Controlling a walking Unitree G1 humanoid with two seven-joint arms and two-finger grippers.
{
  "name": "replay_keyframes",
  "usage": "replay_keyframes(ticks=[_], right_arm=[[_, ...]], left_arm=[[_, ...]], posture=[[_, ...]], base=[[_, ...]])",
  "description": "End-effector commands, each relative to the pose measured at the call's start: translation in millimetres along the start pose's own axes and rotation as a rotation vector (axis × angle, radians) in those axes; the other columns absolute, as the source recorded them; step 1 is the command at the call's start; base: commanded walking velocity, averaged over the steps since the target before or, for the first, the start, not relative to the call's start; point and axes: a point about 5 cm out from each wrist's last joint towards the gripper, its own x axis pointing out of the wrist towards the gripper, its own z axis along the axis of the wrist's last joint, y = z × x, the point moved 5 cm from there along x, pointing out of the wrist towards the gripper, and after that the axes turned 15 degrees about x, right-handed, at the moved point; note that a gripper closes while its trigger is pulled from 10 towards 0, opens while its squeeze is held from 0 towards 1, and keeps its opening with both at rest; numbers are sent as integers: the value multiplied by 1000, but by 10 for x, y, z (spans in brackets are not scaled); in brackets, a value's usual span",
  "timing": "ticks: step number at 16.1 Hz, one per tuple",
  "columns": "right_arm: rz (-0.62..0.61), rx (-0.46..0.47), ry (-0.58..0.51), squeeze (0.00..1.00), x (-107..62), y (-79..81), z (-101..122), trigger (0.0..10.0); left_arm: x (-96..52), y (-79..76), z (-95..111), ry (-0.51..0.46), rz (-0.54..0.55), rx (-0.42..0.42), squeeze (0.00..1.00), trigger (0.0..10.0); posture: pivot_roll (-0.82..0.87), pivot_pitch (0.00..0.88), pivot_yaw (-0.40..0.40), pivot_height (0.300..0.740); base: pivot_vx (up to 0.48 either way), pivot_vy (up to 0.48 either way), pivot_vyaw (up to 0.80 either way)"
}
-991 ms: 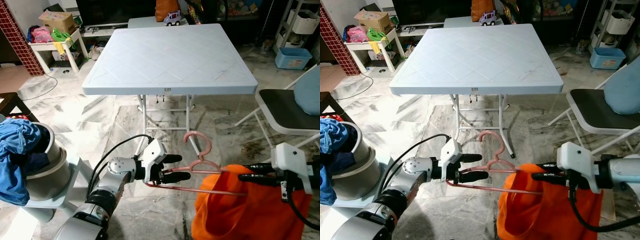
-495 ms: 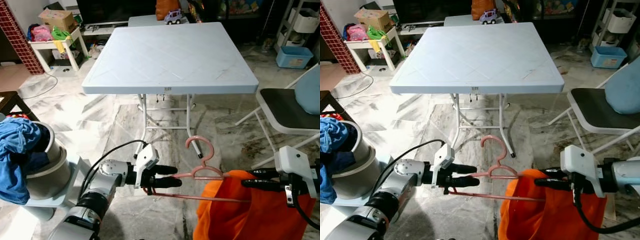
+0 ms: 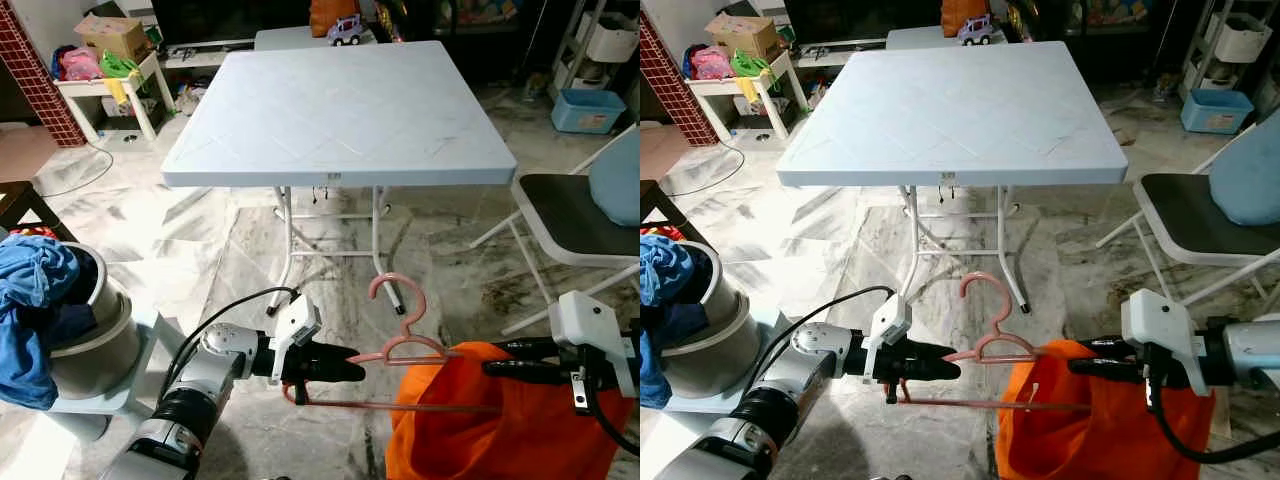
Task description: Hang hanger
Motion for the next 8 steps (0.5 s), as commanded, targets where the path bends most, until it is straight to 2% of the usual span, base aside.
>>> replay_keyframes(ticks=[1,5,8], right_arm=[[5,-51,-37,0,-34,5,154,10000],[-10,-56,-49,0,3,-31,166,10000],[-25,-56,-54,0,29,-75,161,10000]], left_arm=[[38,-52,-1,3,-33,-5,0,0],[72,-96,15,-7,-57,-21,0,0],[67,-79,22,-13,-34,-26,0,0]], posture=[[-182,64,77,740],[-180,61,77,740],[-170,59,73,740]], base=[[0,0,0],[0,0,0],[0,0,0]])
